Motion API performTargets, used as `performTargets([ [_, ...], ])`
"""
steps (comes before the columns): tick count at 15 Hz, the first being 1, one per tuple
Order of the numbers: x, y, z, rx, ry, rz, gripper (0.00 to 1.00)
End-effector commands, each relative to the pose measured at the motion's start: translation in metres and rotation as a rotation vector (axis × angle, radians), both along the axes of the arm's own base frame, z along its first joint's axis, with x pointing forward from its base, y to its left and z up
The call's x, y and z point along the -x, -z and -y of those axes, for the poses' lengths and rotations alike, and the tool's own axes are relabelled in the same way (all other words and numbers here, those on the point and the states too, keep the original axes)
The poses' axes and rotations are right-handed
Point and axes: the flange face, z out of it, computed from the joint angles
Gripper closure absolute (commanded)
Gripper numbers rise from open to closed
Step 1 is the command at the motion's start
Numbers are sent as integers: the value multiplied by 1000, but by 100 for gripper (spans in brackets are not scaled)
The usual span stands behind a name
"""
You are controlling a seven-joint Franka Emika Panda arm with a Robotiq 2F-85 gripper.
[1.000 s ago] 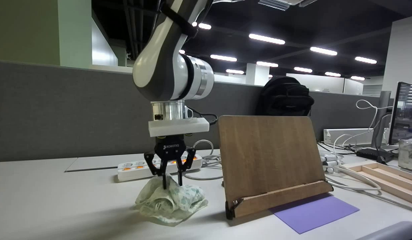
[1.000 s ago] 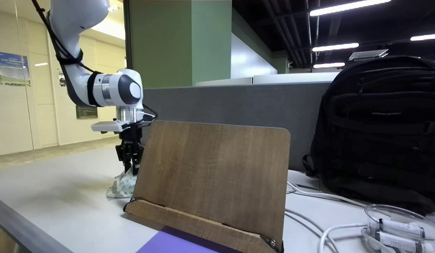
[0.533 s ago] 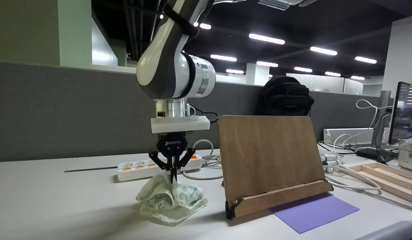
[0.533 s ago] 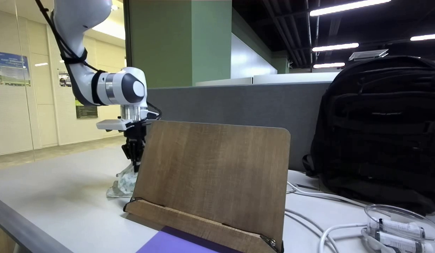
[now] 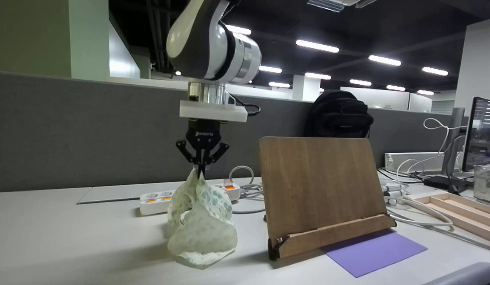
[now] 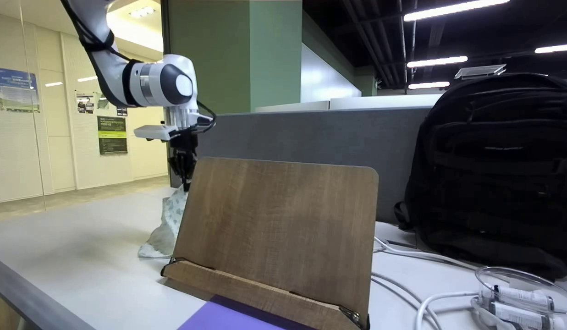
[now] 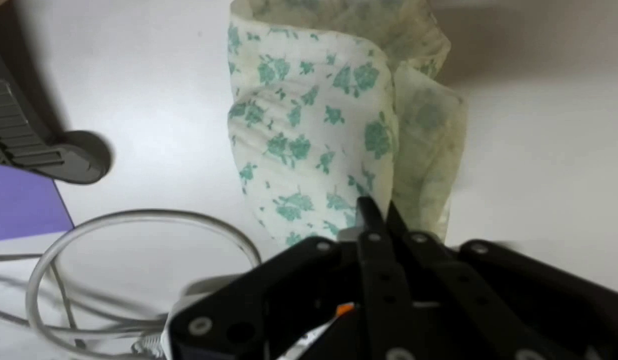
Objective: Hang the cloth on the object
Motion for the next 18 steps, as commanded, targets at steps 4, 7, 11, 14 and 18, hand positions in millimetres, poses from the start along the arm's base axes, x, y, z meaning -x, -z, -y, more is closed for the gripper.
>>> performTargets([
  [4,1,-116,39,-57,96,168,99],
  [7,7,-164,75,-62,154,241,99],
  [11,25,-209,126,-68,246,319,99],
  [14,45,-218,161,-74,315,329,99],
  [18,84,-202,191,-100,403,288,99],
])
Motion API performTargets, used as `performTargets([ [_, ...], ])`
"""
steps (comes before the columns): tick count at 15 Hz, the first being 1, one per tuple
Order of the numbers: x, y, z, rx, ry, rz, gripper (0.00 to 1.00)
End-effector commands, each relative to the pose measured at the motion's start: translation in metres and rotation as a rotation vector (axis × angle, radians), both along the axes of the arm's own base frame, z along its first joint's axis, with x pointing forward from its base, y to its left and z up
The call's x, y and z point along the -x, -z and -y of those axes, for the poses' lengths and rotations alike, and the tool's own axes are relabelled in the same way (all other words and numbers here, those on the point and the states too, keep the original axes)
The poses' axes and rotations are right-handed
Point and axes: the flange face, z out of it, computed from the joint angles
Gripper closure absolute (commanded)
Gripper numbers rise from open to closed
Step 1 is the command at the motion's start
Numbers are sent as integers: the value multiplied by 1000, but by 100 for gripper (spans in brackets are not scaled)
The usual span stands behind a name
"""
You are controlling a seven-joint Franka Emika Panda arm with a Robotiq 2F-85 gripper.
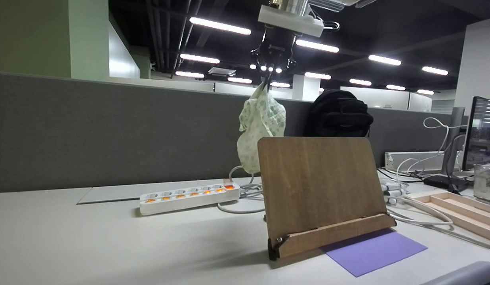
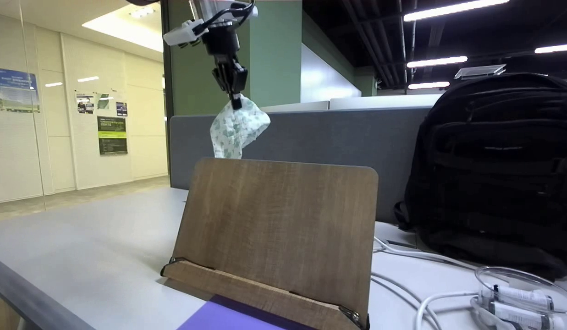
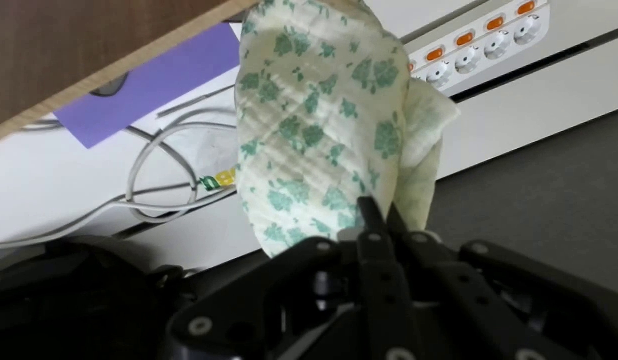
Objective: Hang the cloth on the object
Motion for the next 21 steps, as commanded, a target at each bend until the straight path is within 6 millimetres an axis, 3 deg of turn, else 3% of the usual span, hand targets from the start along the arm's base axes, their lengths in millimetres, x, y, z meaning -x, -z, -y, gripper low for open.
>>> performTargets([
  [1,47,15,17,-54,89,-37,99],
  [4,70,24,23,-98,110,-65,99],
  [7,88,18,21,-111,129,-74,99],
  [11,111,-4,27,-126,153,-73,99],
  [15,128,-40,29,-110,156,-24,99],
  [21,134,-66,28,-94,153,36,99],
])
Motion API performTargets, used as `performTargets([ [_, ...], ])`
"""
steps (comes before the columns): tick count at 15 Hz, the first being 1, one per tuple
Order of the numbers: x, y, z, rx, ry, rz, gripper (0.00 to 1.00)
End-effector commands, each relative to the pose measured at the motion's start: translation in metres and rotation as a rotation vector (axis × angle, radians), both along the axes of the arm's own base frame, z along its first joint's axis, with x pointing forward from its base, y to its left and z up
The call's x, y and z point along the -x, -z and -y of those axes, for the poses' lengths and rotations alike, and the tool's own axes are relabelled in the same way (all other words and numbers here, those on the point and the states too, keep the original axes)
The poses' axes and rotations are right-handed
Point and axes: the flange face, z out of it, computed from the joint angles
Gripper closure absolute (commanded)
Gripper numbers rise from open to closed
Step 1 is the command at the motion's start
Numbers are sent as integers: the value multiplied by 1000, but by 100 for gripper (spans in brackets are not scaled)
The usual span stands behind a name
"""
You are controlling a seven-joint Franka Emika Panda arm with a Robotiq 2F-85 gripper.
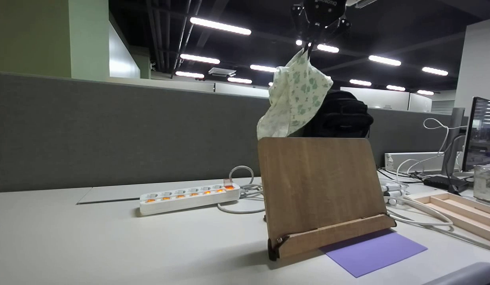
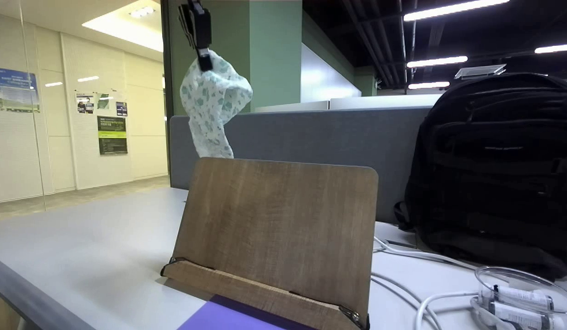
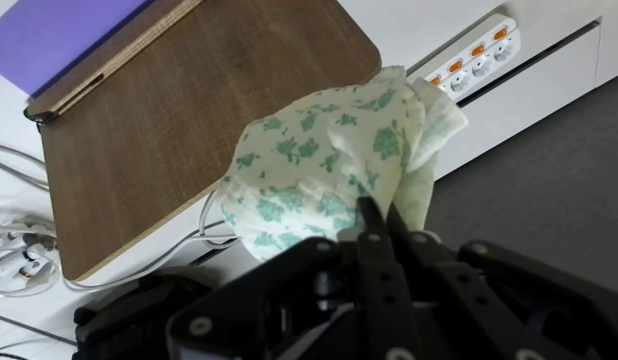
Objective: Hang the cloth on the object
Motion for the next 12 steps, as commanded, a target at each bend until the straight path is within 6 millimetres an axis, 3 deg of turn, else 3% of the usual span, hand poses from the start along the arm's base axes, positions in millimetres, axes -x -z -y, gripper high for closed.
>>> performTargets([
  [1,3,-13,-4,1,20,17,99],
  [8,18,-47,-26,33,-28,51,99],
  [12,28,-71,-24,31,-24,75,99],
])
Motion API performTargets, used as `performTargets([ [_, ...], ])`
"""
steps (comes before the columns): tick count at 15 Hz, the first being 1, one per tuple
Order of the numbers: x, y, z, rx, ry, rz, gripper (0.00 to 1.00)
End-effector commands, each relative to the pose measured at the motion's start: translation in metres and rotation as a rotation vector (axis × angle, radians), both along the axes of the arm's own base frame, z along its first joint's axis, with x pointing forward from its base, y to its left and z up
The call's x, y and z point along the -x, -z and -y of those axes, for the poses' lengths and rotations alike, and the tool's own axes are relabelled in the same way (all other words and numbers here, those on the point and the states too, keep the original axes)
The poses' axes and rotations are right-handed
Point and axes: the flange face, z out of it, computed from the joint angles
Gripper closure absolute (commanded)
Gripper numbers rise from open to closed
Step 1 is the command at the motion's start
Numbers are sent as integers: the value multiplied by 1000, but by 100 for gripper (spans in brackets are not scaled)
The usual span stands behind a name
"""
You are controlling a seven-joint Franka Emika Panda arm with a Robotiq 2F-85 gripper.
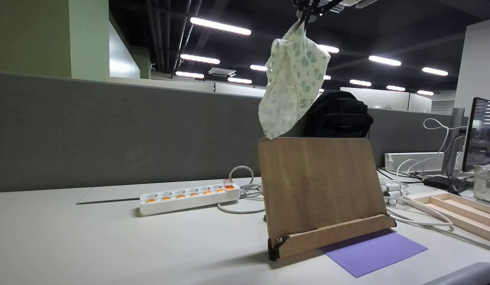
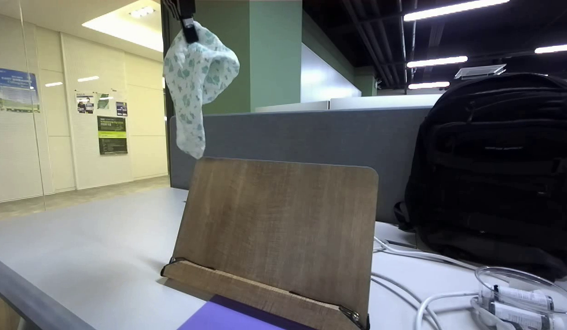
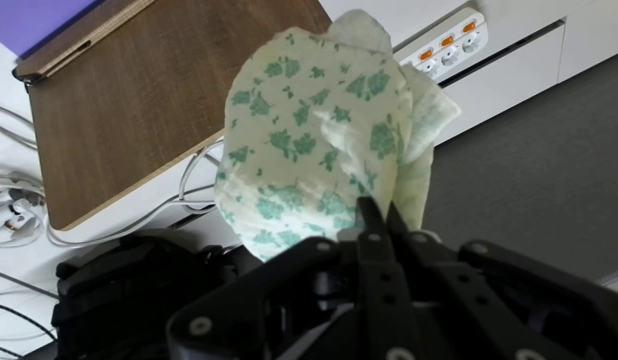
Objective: Hang the cloth on the object
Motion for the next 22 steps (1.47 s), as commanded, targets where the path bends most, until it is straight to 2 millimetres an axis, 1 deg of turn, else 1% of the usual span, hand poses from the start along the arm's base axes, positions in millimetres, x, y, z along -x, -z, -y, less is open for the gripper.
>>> performTargets([
  [1,8,-25,5,-17,30,12,99],
  [3,8,-28,10,-20,43,11,99],
  [6,2,-21,14,-16,57,-11,99],
  [8,-9,-5,13,-22,51,-45,99],
  [9,-18,7,13,-27,44,-63,99],
  [13,-50,45,11,-46,21,-129,99],
  [17,-79,78,18,-55,23,-177,99],
  [19,-90,91,22,-65,23,-198,99],
  [22,-102,102,29,-79,33,-219,99],
])
